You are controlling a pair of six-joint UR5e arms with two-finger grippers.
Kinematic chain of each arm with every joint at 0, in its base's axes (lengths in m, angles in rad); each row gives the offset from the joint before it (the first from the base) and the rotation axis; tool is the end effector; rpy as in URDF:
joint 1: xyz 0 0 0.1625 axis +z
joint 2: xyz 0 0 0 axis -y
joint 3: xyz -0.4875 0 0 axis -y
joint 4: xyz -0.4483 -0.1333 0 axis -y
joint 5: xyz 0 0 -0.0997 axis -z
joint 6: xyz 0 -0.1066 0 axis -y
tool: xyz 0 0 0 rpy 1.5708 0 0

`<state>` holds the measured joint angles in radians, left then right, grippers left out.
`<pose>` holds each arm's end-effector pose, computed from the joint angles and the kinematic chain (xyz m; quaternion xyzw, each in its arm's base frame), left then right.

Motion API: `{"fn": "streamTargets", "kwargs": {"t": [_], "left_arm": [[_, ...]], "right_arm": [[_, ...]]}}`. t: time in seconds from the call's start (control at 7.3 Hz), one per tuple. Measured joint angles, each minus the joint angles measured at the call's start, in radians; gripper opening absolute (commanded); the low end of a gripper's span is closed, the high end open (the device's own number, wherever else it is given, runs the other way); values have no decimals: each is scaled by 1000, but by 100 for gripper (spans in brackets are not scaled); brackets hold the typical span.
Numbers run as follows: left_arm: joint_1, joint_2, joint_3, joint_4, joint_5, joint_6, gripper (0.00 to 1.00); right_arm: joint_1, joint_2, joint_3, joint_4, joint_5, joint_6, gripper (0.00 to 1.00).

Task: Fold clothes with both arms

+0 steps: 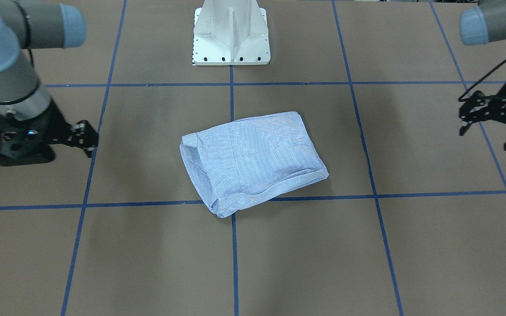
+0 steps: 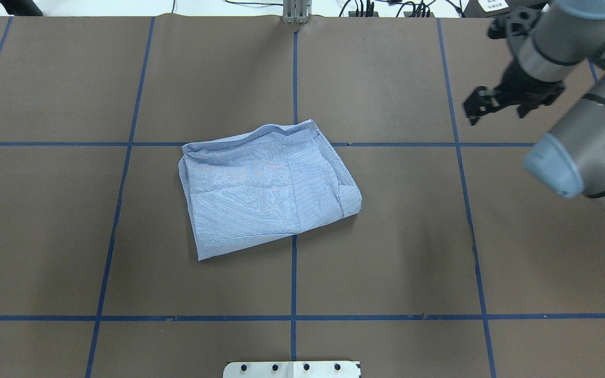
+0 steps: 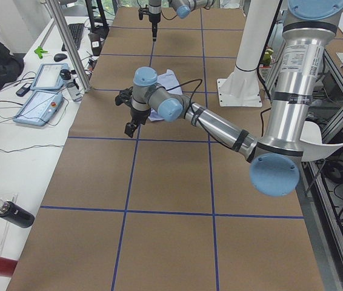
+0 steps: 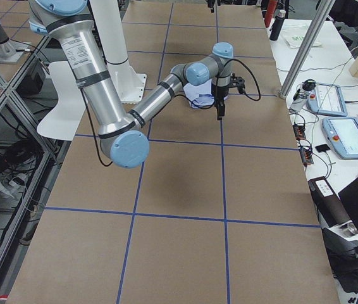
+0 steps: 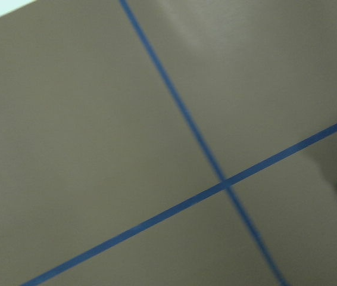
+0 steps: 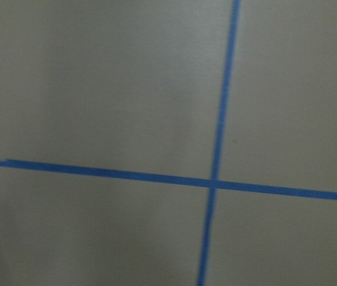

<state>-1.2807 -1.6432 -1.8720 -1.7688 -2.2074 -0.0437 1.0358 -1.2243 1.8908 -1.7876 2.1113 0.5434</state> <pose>0.0997 -0.5785 0.5033 0.2142 0.3406 0.1995 0.8935 -0.2626 -0.5970 0.3828 0.0508 -0.3337 -0.0556 0.9397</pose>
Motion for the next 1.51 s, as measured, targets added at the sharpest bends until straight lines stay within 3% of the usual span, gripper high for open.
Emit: {"fn": "streamTargets", "kwargs": {"t": [0.27, 0.69, 1.1, 1.51], "left_arm": [[-99, 101, 36, -11, -93, 119, 100], [-193, 178, 79, -9, -104, 137, 100], [-281, 212, 83, 66, -82, 131, 100], [-291, 257, 54, 79, -74, 130, 100]], "right_arm": [[201, -228, 26, 9, 76, -372, 100], [429, -467, 32, 20, 122, -719, 100], [495, -553, 32, 40, 158, -739, 100], [498, -590, -14, 272, 168, -558, 100]]}}
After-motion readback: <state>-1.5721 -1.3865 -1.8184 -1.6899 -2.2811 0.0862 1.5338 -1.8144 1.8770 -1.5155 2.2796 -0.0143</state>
